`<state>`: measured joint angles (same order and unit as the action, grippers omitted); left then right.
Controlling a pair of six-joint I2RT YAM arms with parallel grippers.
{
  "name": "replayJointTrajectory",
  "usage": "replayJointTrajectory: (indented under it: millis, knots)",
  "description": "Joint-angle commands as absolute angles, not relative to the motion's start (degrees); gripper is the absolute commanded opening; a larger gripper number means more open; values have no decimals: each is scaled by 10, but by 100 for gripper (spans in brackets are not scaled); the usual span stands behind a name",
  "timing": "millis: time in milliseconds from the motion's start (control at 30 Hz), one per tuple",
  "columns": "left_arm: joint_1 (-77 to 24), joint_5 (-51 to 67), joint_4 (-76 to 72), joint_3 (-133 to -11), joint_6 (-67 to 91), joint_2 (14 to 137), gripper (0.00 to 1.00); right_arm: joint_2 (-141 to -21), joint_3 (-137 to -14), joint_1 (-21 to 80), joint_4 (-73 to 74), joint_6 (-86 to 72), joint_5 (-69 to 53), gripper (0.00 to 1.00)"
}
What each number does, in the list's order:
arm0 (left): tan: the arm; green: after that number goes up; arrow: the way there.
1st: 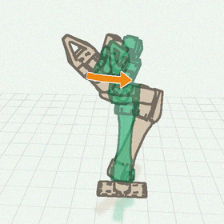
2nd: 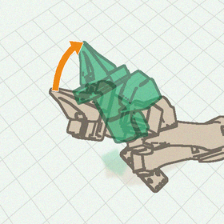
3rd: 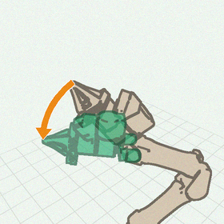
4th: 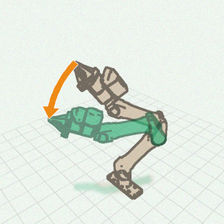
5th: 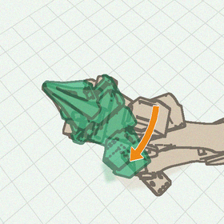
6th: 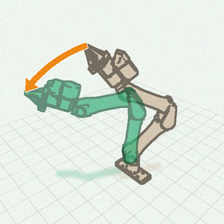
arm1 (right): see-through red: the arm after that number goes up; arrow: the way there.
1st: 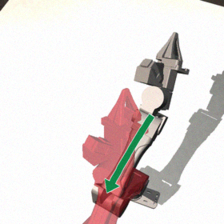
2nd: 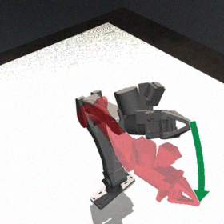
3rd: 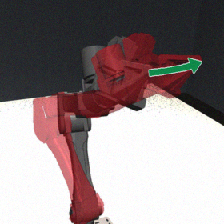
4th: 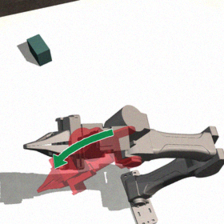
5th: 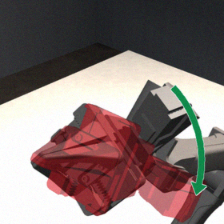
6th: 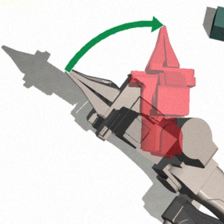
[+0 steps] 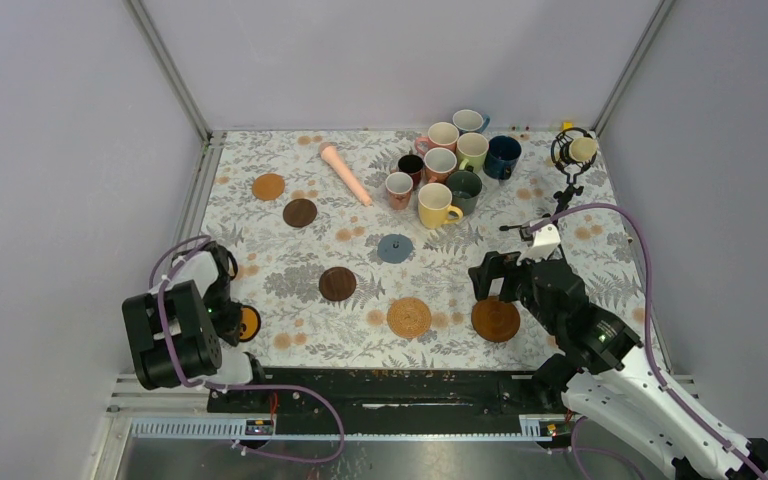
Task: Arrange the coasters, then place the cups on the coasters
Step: Move the coaster to the center of the board.
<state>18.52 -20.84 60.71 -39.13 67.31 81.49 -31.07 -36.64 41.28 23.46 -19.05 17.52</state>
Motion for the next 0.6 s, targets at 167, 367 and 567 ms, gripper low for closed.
replayJointTrajectory:
  millis: [167,367,567]
  knots:
    - [147,-113,474,-382,630,800,0,-323,-371,417,216,-178,191,99]
    - [109,-86,432,-380,631,785,0,-318,-368,415,215,-179,193,100]
    - [88,-49,374,-391,602,768,0,-318,-367,416,216,-179,192,99]
